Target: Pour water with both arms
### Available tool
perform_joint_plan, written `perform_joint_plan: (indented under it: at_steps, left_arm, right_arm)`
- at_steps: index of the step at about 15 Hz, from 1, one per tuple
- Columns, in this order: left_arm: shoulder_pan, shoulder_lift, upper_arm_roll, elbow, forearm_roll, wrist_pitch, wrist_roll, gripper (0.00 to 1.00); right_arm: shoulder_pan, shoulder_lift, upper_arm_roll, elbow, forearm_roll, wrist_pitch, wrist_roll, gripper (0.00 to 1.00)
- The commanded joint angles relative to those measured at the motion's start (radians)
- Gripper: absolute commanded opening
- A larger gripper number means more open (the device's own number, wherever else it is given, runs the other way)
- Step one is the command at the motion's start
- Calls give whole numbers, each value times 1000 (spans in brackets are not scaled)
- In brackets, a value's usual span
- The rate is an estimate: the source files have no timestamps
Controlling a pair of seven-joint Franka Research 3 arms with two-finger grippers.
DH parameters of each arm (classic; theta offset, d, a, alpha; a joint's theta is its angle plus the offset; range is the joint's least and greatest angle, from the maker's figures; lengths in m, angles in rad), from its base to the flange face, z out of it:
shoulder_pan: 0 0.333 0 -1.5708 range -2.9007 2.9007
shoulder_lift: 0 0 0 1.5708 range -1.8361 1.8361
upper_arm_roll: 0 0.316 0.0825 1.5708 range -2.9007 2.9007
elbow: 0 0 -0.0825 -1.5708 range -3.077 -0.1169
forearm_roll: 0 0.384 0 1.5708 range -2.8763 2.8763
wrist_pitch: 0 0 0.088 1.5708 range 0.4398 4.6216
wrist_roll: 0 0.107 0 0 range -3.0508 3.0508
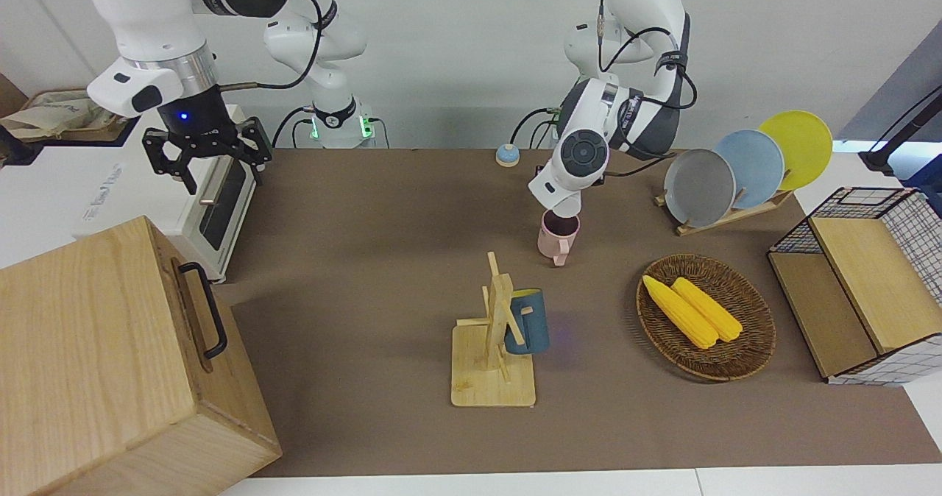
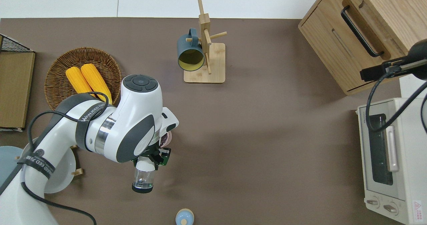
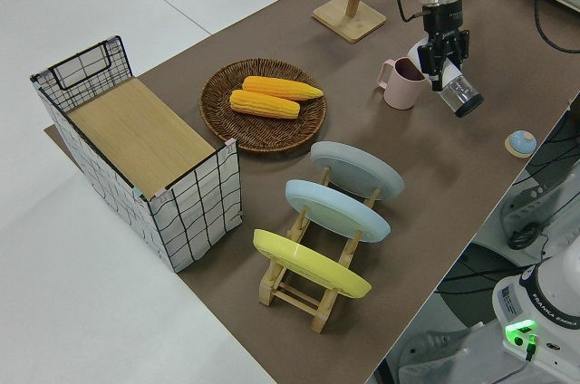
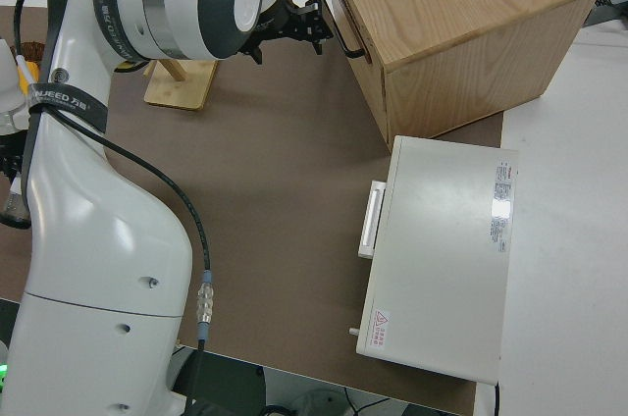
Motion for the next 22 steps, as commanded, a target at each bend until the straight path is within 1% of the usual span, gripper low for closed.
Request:
perform_joint_plan:
  at_steps: [1,4,10,13,14,17,22]
  left_arm:
    - [0,-134,13,-126,-19,83,12,0]
    - [0,-172,16,-163,-30,122,15,0]
    - [0,-344,19,-339,-102,302,44,0]
    - [-2,-427,37,-419,-157,390,79,0]
    - [-2,-441,37,-433,-166,404,82,0]
    - [-2,-453,37,-457,-168,427,84,0]
    - [2,-524,42,-552,-192,606,69,0]
  right_arm:
    - [-4,-14,5,-18,-1,-1,-19,990]
    - [-4,-14,5,-18,-1,-1,-20,990]
    - [-4,-14,5,-18,-1,-1,-19,990]
    - [-4,-14,5,-18,-1,-1,-19,990]
    - [-4,-14,5,-18,-1,-1,-19,990]
    - [-4,-14,5,-18,-1,-1,-19,990]
    - [-4,-14,5,-18,-1,-1,-19,990]
